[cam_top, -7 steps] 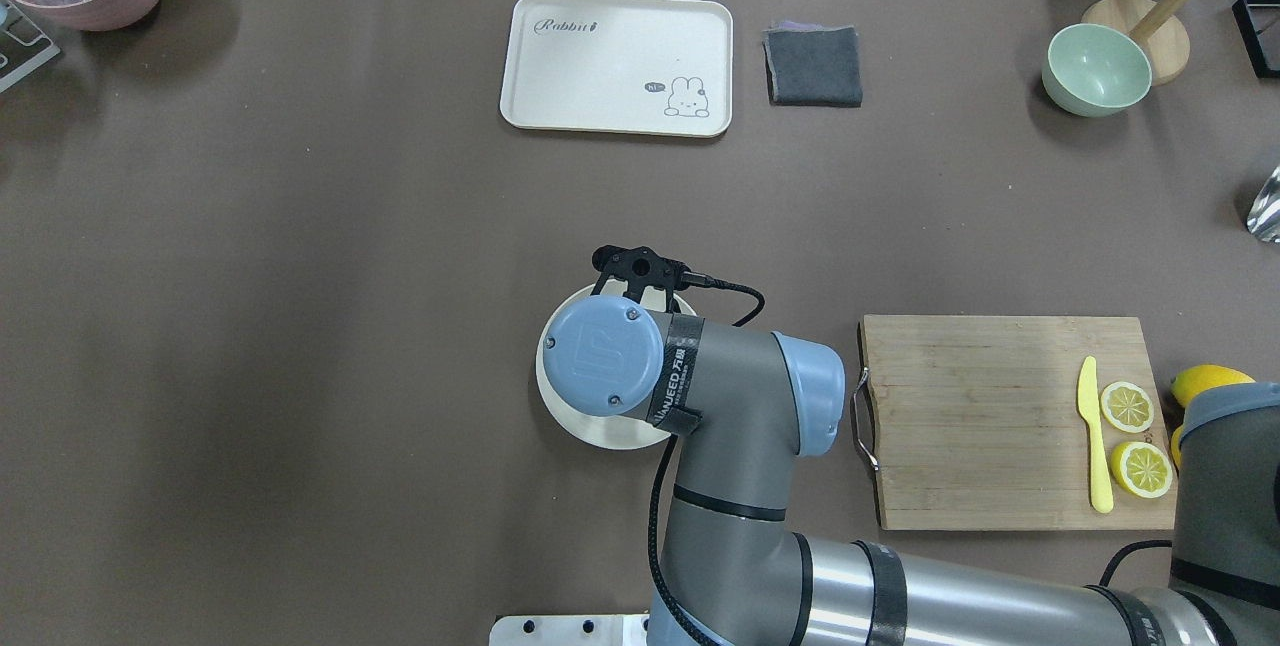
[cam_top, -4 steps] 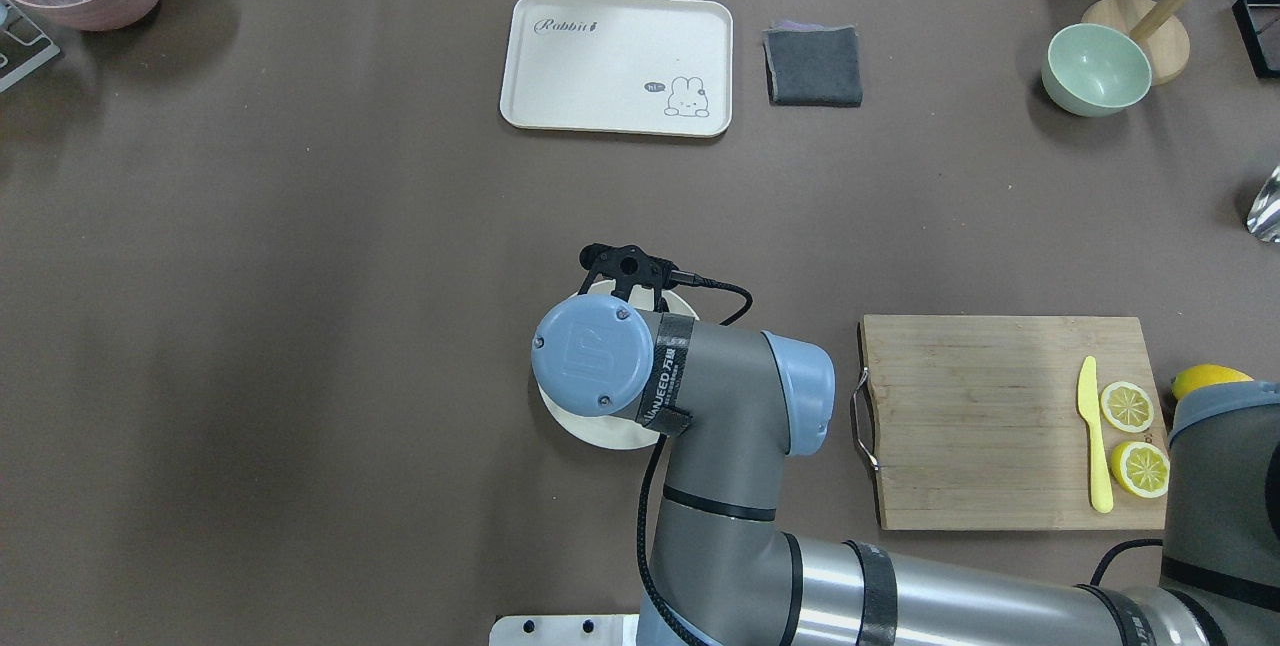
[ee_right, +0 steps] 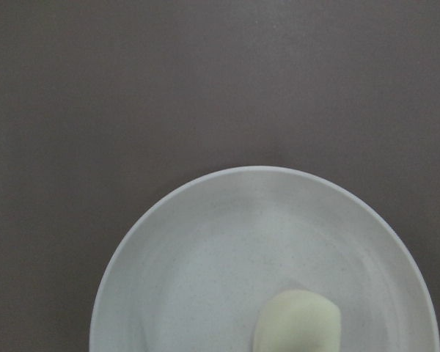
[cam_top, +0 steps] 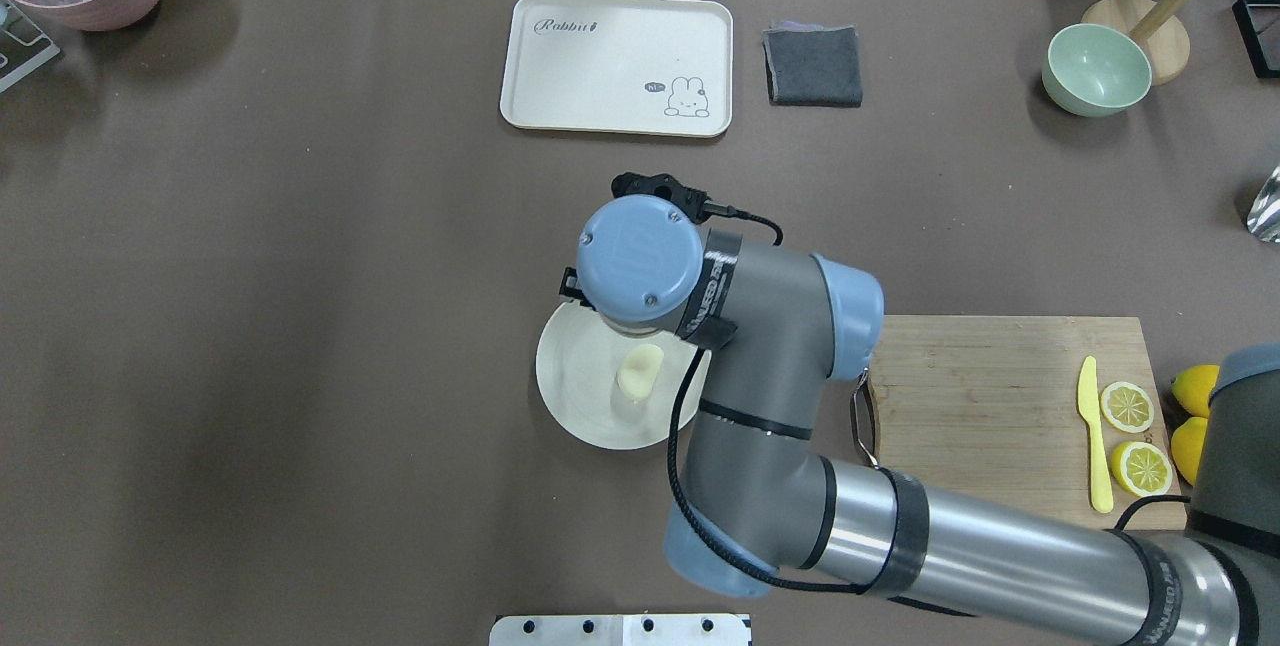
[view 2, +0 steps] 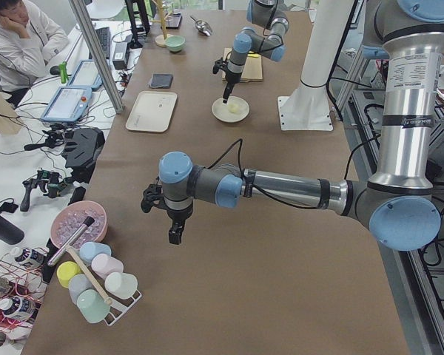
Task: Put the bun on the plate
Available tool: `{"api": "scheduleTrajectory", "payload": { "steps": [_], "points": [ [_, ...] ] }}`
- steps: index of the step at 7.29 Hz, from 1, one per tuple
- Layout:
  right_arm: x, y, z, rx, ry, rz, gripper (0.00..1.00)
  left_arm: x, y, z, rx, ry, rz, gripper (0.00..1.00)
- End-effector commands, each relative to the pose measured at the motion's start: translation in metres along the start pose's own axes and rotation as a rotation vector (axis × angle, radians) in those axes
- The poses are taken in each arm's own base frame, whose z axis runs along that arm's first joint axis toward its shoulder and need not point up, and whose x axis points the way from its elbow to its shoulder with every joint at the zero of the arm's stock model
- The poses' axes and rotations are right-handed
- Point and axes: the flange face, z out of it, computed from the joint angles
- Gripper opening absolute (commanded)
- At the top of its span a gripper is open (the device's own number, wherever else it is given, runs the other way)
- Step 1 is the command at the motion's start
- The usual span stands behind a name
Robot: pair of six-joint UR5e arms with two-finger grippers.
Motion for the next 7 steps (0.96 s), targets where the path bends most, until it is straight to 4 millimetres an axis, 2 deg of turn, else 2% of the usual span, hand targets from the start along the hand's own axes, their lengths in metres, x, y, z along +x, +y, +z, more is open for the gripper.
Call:
{"api": "scheduleTrajectory", "payload": {
  "steps": [1,2,3,4,5,6,7],
  "points": [
    [0.068,-0.095,-0.031,-0.04,-0.012,-0.024,0.99,-0.025,0.016,-0.008,-0.001,0.021,-0.069,0.98],
    [0.114,-0.134,-0.039,-0.062,-0.005,-0.058,0.99,-0.025,0.018,-0.014,-0.064,0.12,-0.155,0.98],
    [0.148,-0.168,-0.044,-0.067,0.006,-0.081,1.0,-0.028,0.02,-0.022,-0.068,0.125,-0.131,0.98],
    [0.19,-0.207,-0.052,-0.093,0.02,-0.126,1.0,-0.029,0.023,-0.019,-0.092,0.128,-0.125,0.98],
    [0.246,-0.238,-0.06,-0.099,0.035,-0.198,1.0,-0.03,0.023,-0.02,-0.09,0.131,-0.127,0.98],
    [0.314,-0.252,-0.07,-0.103,0.052,-0.247,1.0,-0.032,0.024,-0.019,-0.098,0.133,-0.149,0.98],
    [0.391,-0.271,-0.086,-0.121,0.051,-0.277,1.0,-0.032,0.024,-0.019,-0.095,0.133,-0.153,0.98]
  ]
}}
